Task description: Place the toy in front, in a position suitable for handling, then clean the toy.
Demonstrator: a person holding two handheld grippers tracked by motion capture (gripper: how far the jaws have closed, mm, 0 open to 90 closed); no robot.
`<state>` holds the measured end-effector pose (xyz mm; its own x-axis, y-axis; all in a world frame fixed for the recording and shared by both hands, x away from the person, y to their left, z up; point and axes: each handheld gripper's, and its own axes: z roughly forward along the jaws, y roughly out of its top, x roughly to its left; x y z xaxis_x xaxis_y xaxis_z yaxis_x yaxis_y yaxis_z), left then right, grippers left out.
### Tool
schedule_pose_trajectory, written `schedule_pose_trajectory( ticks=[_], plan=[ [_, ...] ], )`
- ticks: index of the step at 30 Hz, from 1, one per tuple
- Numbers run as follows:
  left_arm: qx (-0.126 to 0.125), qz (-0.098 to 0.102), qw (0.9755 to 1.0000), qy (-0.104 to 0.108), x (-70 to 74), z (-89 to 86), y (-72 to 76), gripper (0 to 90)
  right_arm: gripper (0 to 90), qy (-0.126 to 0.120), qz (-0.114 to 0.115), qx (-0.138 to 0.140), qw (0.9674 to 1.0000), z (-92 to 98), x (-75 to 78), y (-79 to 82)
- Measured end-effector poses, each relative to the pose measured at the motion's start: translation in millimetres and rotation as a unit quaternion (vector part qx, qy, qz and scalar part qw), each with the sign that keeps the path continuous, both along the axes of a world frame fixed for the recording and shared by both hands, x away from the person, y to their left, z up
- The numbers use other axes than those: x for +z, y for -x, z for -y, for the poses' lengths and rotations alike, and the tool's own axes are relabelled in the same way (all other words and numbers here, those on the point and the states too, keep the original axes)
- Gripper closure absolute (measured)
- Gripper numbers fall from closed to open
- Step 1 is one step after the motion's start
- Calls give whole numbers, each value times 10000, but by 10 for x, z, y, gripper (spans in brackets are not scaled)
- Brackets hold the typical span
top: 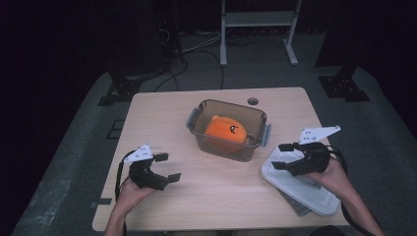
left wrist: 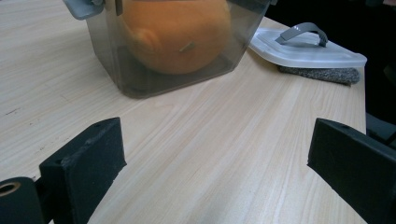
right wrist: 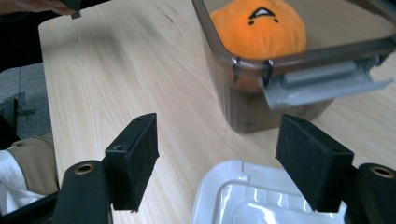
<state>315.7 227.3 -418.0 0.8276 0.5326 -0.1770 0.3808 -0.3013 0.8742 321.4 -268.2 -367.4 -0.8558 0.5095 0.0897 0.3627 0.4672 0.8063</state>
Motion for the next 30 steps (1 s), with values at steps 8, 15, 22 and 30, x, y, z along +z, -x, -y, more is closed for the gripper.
schedule_pose_trajectory(
  ticks=[8,15,22,30],
  plan=[
    [-6,8,10000,-5,4,12,6,29,281,-44,42,-136,9999,132,-76,105],
    [18,8,10000,11,0,5,6,28,280,-146,-3,-313,9994,282,-165,142],
    [22,21,10000,27,13,0,-8,28,281,-163,0,-502,9986,383,-303,178],
    [1,46,10000,32,25,4,-14,28,290,-59,-41,-798,9968,530,-483,187]
  ],
)
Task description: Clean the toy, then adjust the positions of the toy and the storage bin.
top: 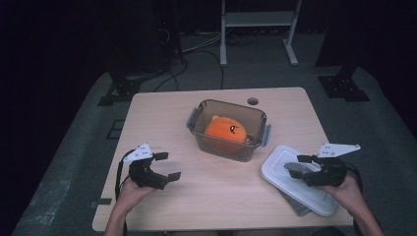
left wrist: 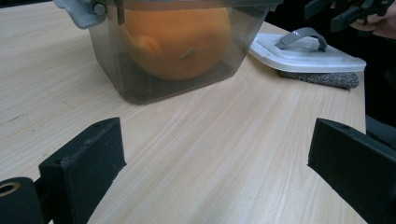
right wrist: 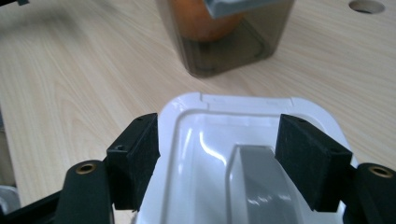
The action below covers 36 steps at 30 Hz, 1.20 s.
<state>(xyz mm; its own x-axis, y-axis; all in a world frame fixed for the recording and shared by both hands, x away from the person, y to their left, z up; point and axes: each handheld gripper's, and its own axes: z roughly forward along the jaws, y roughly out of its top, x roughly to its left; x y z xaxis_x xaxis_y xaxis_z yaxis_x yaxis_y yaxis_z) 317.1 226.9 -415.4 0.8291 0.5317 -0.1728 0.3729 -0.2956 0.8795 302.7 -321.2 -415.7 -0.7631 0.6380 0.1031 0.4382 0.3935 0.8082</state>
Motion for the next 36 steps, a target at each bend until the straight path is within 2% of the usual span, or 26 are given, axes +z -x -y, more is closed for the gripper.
schedule_pose_trajectory(
  ticks=[11,24,28,30,36],
  plan=[
    [-16,-15,10000,7,-10,-3,-17,27,305,2,-146,-239,9996,189,-195,-51],
    [-88,-3,10000,-9,-4,35,-14,27,340,59,-153,-272,9995,215,-241,-64],
    [-50,-25,10000,26,-13,18,-13,27,408,31,-165,-298,9994,241,-273,-83],
    [-45,-27,10000,17,-15,13,-11,27,478,14,-142,-274,9995,247,-281,-80],
    [-31,-16,10000,9,-4,1,6,27,595,82,-122,-230,9996,256,-302,-101]
  ],
)
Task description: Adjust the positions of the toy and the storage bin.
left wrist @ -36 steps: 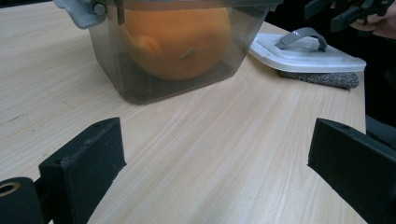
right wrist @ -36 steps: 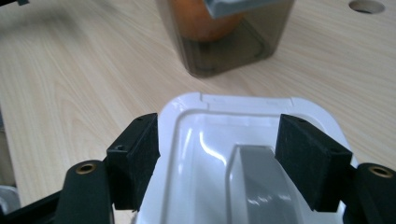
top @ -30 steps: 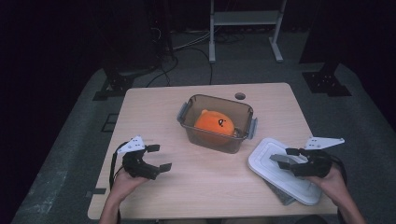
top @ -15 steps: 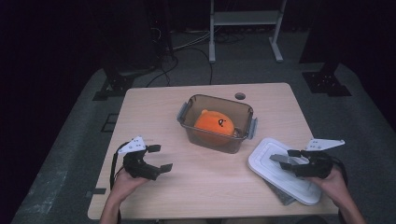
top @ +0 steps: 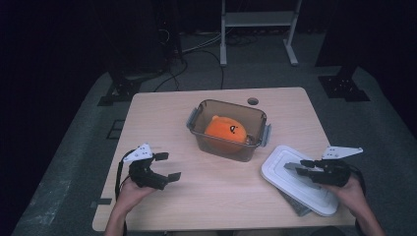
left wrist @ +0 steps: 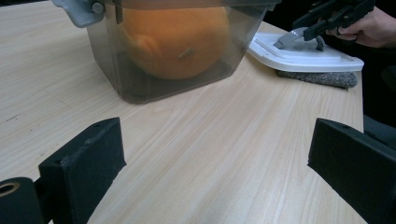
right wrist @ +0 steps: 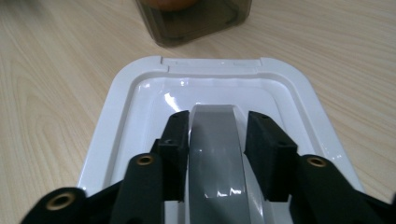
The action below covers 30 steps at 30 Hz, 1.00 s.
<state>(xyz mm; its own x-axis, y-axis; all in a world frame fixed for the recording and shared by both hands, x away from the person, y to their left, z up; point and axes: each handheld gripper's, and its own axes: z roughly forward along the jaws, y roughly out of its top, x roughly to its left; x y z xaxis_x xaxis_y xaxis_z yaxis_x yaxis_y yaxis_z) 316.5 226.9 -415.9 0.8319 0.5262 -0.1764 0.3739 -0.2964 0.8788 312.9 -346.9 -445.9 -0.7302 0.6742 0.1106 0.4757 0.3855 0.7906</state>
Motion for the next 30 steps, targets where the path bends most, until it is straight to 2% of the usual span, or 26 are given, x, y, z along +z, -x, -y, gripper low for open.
schedule_pose_trajectory(
  ticks=[4,6,11,18,26,30],
  plan=[
    [10,6,10000,0,-2,-7,8,27,645,-23,4,57,10000,7,-22,10],
    [18,15,10000,8,1,-11,7,27,651,14,78,59,10000,0,-19,19],
    [5,3,10000,3,0,-2,-2,27,655,51,52,121,9999,-23,27,31],
    [-7,7,10000,3,0,5,-13,27,656,45,196,245,9995,-50,215,107],
    [-20,11,10000,10,3,8,-12,27,656,121,305,231,9992,-23,389,179],
    [-16,10,10000,14,3,9,-16,27,656,58,415,209,9989,21,517,223]
  ],
)
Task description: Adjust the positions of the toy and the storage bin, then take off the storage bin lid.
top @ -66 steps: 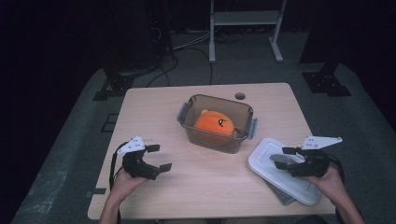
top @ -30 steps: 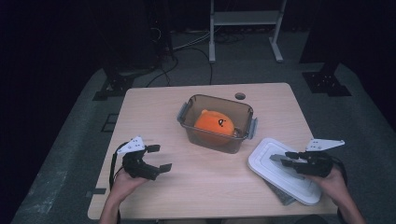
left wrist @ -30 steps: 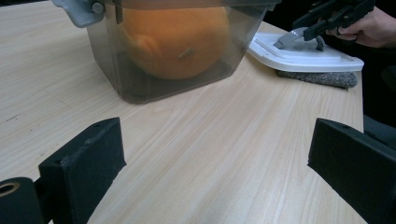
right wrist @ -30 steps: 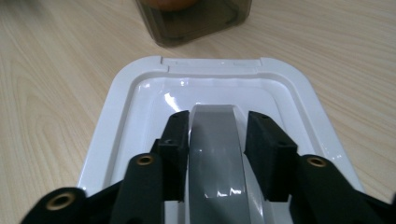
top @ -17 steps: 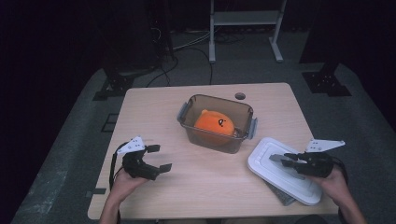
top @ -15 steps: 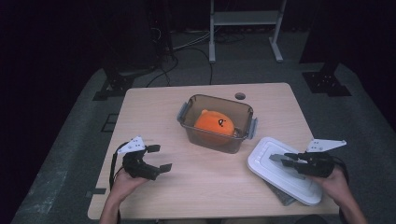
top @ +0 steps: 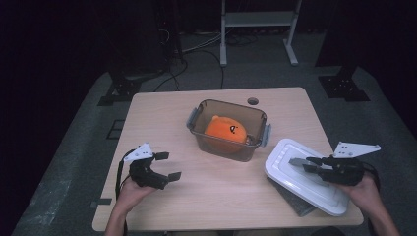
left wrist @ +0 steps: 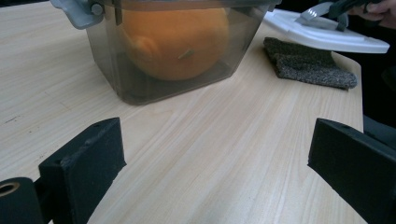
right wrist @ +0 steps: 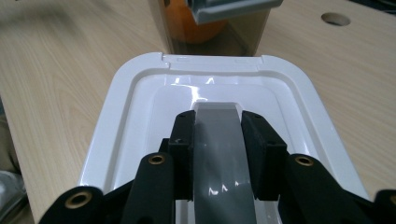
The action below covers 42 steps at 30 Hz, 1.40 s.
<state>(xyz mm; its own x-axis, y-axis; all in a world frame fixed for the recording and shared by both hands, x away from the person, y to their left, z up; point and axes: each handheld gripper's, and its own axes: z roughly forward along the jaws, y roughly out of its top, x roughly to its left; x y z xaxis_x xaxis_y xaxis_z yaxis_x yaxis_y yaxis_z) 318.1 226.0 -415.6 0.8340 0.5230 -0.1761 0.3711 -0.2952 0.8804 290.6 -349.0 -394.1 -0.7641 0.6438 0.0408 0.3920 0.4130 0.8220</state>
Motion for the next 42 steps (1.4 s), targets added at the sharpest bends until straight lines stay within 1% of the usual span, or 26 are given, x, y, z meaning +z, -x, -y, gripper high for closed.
schedule_pose_trajectory(
  ticks=[7,10,12,13,18,22,23,24,27,30,32,33,34,37,39,42],
  plan=[
    [21,2,10000,-9,-2,-5,8,27,656,-132,172,-12,9998,37,241,33],
    [31,8,10000,-10,-3,-13,9,27,656,-131,223,14,9997,27,340,40],
    [42,-25,10000,8,-8,-10,11,27,656,-125,262,48,9996,14,422,42],
    [24,-23,10000,-23,-10,-10,7,27,656,-121,257,70,9996,8,459,40],
    [4,-9,10000,-22,-7,-5,8,27,656,-144,326,195,9992,-47,640,18],
    [9,-4,10000,-11,-6,1,14,27,657,-143,421,340,9984,-150,799,-21],
    [9,-4,10000,-11,-6,1,14,27,657,-143,421,340,9984,-150,799,-21],
    [3,-3,10000,-16,-5,8,12,27,656,-169,436,422,9980,-208,866,-45],
    [-20,-5,10000,-20,-6,15,3,27,656,-143,499,544,9972,-308,958,-87],
    [-31,-13,10000,-23,-7,25,8,27,656,-134,508,639,9966,-420,1029,-133],
    [-44,-5,10000,-25,-4,31,8,27,656,-115,511,713,9961,-499,1060,-177],
    [-44,-5,10000,-25,-4,31,8,27,656,-115,511,713,9961,-499,1060,-177],
    [-56,10,10000,-2,0,33,3,27,656,-55,503,791,9956,-590,1084,-228],
    [-84,-5,10000,-54,-9,43,-3,27,656,-36,491,870,9950,-699,1107,-283],
    [-79,-21,10000,-42,-11,45,-8,25,656,-26,513,910,9945,-771,1125,-325],
    [-97,12,9999,-28,-4,62,-15,25,656,-36,525,948,9941,-872,1145,-394]
  ],
)
